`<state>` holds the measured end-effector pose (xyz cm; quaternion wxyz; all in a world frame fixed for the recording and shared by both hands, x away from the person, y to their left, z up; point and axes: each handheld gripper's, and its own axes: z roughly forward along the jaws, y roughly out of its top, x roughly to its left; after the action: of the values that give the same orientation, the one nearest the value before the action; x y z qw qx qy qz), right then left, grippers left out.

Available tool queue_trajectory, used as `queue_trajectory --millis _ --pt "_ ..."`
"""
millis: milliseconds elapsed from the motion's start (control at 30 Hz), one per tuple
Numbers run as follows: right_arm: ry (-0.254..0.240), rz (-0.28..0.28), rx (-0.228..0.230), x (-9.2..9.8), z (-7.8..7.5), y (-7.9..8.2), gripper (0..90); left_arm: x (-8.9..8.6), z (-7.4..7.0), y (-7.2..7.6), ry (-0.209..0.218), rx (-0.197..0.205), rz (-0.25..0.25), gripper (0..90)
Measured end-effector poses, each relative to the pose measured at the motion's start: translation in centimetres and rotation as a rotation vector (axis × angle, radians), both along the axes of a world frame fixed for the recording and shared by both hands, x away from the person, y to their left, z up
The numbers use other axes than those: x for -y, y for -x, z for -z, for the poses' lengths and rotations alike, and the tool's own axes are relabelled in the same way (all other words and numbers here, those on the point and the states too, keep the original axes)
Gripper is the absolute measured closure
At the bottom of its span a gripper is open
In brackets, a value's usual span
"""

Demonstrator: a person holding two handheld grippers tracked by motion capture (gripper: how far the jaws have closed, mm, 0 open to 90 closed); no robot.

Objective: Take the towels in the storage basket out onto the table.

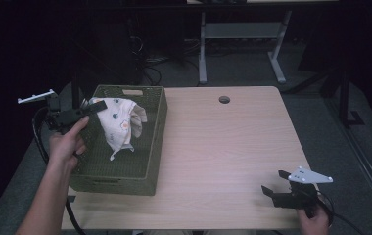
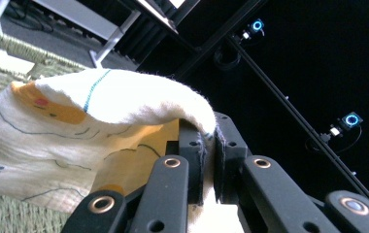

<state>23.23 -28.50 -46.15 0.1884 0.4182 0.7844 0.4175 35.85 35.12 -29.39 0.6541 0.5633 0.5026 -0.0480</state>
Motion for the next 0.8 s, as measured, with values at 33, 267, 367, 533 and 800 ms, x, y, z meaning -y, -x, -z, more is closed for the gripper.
queue_trajectory --millis 33,267,367,533,800 --pt "-0.001 0.000 0.002 0.0 0.0 0.0 14.0 0.0 -0.2 0.0 -0.004 0.002 0.003 84.4" --pt "-0.001 0.003 0.003 0.0 0.0 0.0 14.0 0.6 -1.1 0.2 -0.006 0.023 0.011 84.6" --pt "-0.002 0.005 0.003 0.0 0.0 0.0 14.0 0.9 -1.7 0.2 -0.018 0.030 0.020 84.6" --pt "0.003 -0.002 0.003 -0.2 0.0 0.0 14.0 1.6 -2.2 0.0 -0.012 0.046 0.035 84.6" --pt "0.004 -0.005 0.002 -0.2 0.0 -0.1 14.0 3.6 -2.7 -0.3 -0.008 0.052 0.079 84.6"
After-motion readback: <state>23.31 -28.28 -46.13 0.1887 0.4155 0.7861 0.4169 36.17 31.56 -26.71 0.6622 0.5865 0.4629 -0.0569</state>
